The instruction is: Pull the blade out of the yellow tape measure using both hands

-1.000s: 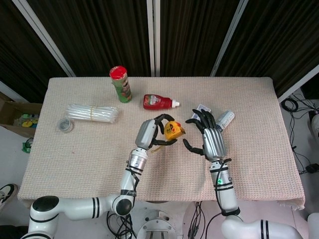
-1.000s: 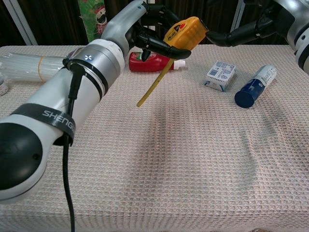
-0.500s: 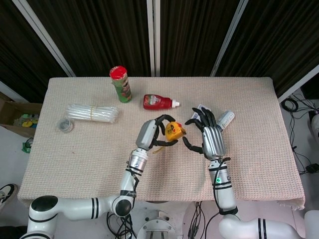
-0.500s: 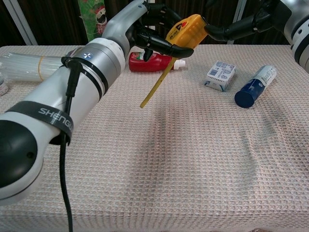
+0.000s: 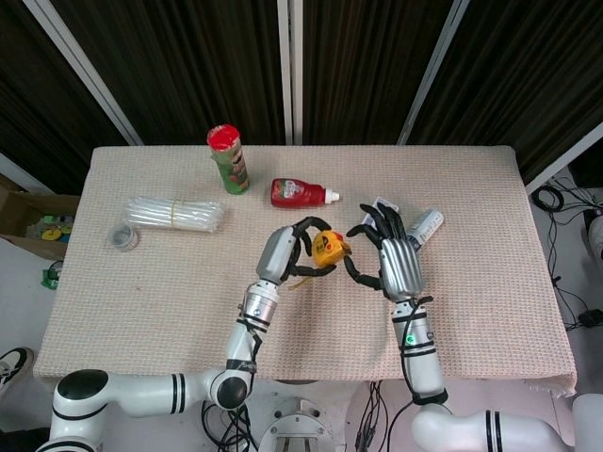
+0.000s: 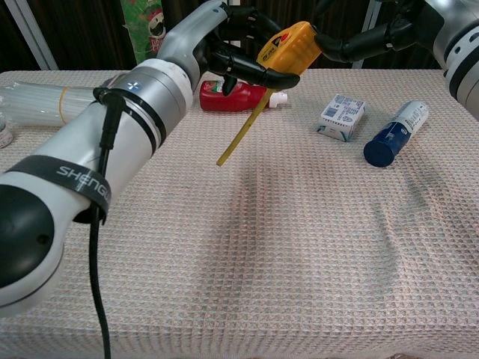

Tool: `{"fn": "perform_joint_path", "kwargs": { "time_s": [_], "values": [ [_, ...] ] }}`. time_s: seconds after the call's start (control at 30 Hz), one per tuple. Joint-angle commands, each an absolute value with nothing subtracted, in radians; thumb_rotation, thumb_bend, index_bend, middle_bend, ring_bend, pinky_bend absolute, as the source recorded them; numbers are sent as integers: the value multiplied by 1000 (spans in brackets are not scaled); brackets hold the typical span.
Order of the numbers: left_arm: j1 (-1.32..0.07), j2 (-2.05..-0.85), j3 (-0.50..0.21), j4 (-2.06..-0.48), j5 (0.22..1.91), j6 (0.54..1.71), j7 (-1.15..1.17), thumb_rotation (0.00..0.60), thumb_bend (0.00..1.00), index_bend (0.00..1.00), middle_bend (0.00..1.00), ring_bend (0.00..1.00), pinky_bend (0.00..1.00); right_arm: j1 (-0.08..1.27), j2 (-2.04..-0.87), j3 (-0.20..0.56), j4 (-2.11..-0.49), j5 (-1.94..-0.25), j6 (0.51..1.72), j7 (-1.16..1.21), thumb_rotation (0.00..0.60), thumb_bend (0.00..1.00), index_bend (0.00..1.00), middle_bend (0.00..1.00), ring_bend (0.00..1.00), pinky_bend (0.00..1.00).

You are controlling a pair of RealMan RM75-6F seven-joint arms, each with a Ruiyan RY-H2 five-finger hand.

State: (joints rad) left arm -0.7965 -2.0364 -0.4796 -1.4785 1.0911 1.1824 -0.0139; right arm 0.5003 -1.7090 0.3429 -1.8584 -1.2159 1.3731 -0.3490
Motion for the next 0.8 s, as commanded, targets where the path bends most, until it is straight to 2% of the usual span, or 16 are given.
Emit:
{"fn": "perform_joint_path", "kwargs": {
  "time_s": [0.03, 0.47, 0.67, 0.8],
  "values": [
    [-795, -2037, -477, -1480, 1092, 1183, -19, 600, 250, 652, 647, 647, 814, 504, -1712, 343, -1855, -1211, 1373, -350, 600, 294, 426, 157, 11, 0],
    [-796, -2033, -468, -1476, 1103, 1179, -33, 600, 258, 652, 647, 647, 813, 508, -1712, 348, -1855, -1211, 1391, -334, 600, 339, 515, 192, 19, 0],
    [-795, -2031, -464, -1475, 1115, 1176, -51, 600, 260, 652, 647, 647, 813, 510, -1709, 349, -1852, -1198, 1380, -307, 600, 456, 574, 218, 21, 0],
    [-794, -2026, -462, -1480, 1120, 1176, -55, 600, 260, 652, 647, 647, 812, 512, -1708, 349, -1849, -1197, 1380, -296, 600, 477, 618, 250, 22, 0]
  ]
}}
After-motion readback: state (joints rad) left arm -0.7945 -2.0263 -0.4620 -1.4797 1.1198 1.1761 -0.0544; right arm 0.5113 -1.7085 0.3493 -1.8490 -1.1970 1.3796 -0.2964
